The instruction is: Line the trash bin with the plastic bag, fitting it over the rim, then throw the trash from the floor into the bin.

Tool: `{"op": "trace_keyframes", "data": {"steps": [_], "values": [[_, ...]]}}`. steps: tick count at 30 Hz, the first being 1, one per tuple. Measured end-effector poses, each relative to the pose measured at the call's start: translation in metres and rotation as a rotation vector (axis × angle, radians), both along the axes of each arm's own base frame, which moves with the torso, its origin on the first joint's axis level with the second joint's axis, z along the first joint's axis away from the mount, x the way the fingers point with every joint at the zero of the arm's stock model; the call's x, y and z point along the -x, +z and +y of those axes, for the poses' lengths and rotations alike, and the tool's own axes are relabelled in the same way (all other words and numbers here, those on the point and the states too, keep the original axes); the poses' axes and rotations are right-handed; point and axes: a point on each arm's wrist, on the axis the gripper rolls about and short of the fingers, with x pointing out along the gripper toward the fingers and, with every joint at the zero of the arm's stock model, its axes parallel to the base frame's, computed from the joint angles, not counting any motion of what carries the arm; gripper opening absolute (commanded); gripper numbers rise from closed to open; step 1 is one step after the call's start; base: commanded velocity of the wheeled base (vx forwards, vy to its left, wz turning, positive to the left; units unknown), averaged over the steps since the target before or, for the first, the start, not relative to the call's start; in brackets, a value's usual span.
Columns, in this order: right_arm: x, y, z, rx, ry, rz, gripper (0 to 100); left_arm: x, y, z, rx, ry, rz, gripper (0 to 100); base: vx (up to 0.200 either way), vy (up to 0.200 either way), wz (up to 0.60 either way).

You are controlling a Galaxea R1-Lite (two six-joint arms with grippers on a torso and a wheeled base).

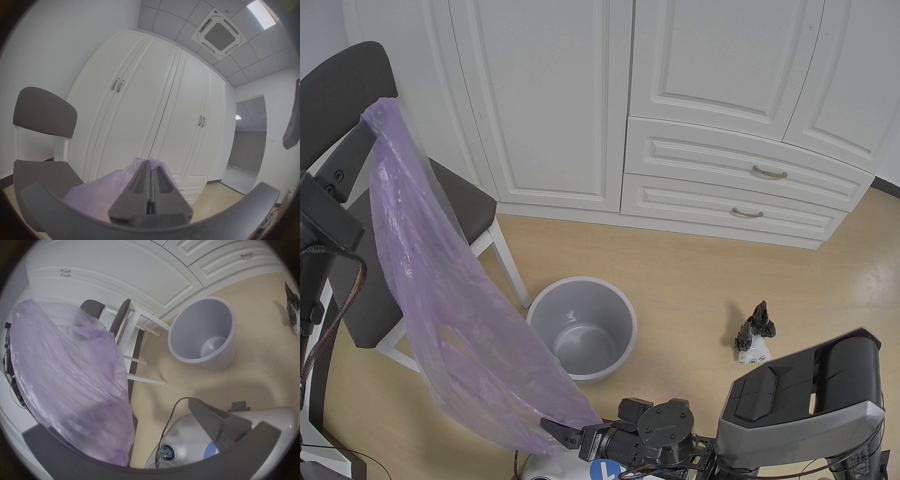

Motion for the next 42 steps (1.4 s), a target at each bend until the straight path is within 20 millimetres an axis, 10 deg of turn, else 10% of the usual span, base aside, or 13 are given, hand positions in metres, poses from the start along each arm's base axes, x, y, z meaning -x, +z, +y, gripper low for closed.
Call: {"op": "trace_keyframes", "data": {"steps": [10,11,29,42], "values": [[-0.004,0.003,0.003,-0.016,-0.013,-0.018,100,0.0,-0.001,0.0,-0.003,0.0,0.002,0,0.0,0.0,0.0],[-0.004,0.003,0.003,-0.016,-0.015,-0.02,0,0.0,-0.001,0.0,-0.003,0.0,0.002,0,0.0,0.0,0.0],[-0.011,0.015,0.0,-0.006,-0.021,-0.097,0,-0.001,-0.004,-0.001,-0.013,0.0,0.011,0,0.0,0.0,0.0],[-0.03,0.07,-0.05,0.281,-0.054,-0.314,0,-0.004,-0.035,-0.005,-0.15,-0.015,0.121,0,0.0,0.0,0.0]]}}
